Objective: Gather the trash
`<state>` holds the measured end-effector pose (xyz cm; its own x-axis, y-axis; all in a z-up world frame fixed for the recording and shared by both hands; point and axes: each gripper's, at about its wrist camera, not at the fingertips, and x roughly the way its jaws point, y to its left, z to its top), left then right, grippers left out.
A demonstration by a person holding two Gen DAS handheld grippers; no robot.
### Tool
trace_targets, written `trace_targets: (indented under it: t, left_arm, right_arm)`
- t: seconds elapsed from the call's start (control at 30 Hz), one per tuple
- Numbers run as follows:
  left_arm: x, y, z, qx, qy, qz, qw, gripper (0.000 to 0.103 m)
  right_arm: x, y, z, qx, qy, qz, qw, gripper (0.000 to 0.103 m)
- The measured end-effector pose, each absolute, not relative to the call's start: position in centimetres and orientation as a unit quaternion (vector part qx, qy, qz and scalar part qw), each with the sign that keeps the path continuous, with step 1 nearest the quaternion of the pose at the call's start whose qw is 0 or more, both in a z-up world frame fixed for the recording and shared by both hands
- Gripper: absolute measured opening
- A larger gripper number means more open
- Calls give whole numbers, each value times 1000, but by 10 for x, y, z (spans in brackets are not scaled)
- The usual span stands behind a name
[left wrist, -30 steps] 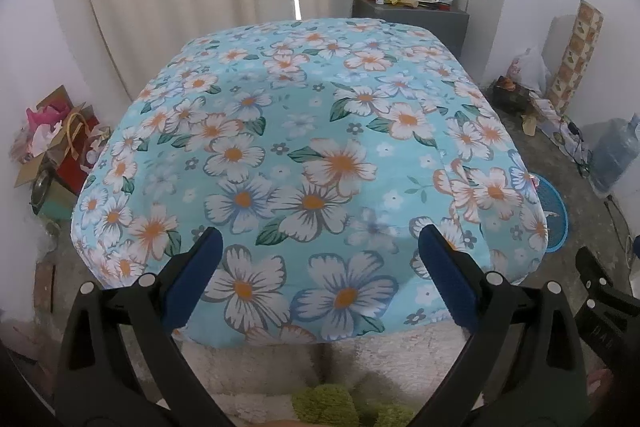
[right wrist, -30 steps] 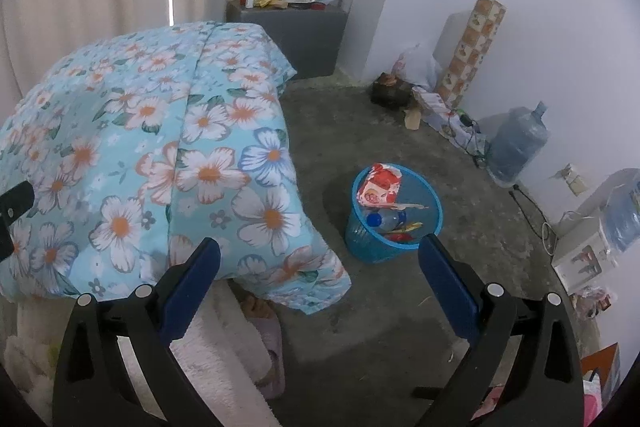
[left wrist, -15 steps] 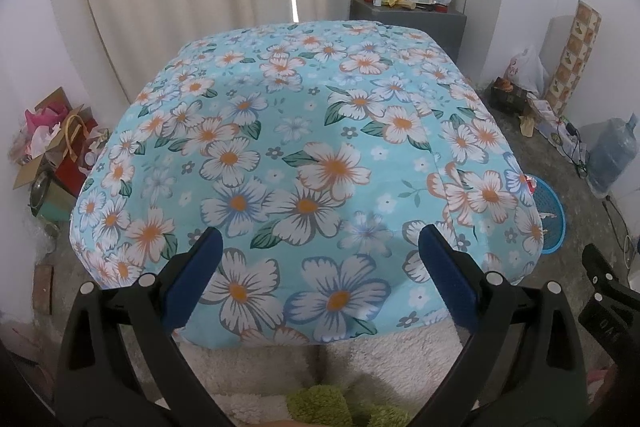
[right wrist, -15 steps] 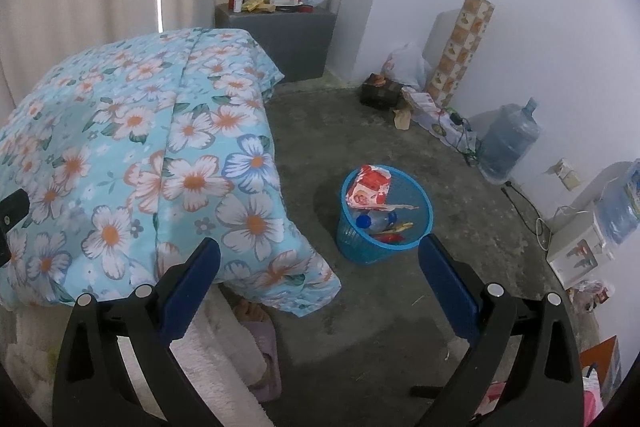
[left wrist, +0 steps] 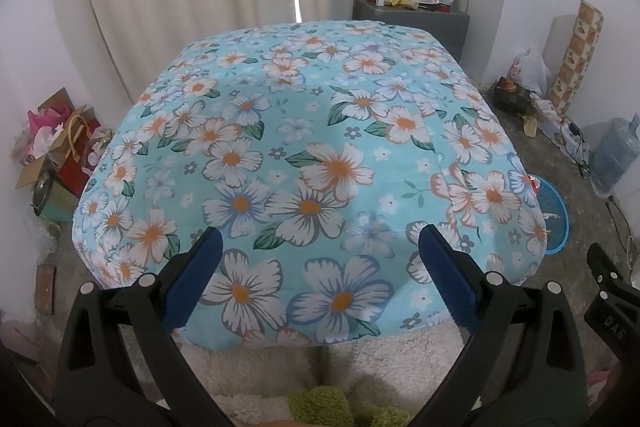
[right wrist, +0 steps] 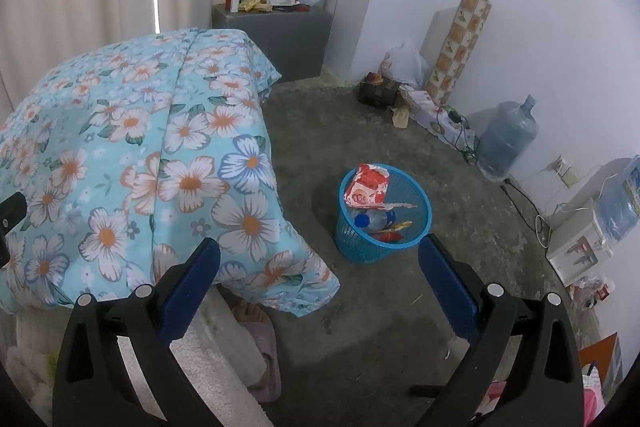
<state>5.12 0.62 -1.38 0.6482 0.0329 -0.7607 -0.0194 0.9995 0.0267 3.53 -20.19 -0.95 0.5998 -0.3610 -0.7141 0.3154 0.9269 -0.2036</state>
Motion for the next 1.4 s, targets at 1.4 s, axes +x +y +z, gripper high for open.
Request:
trace_targets:
  t: [1.4]
  left_arm:
    - [52, 9, -13, 9, 420, 15, 908, 94]
  right_arm:
    - [37, -196, -8, -30, 404, -188, 895, 96]
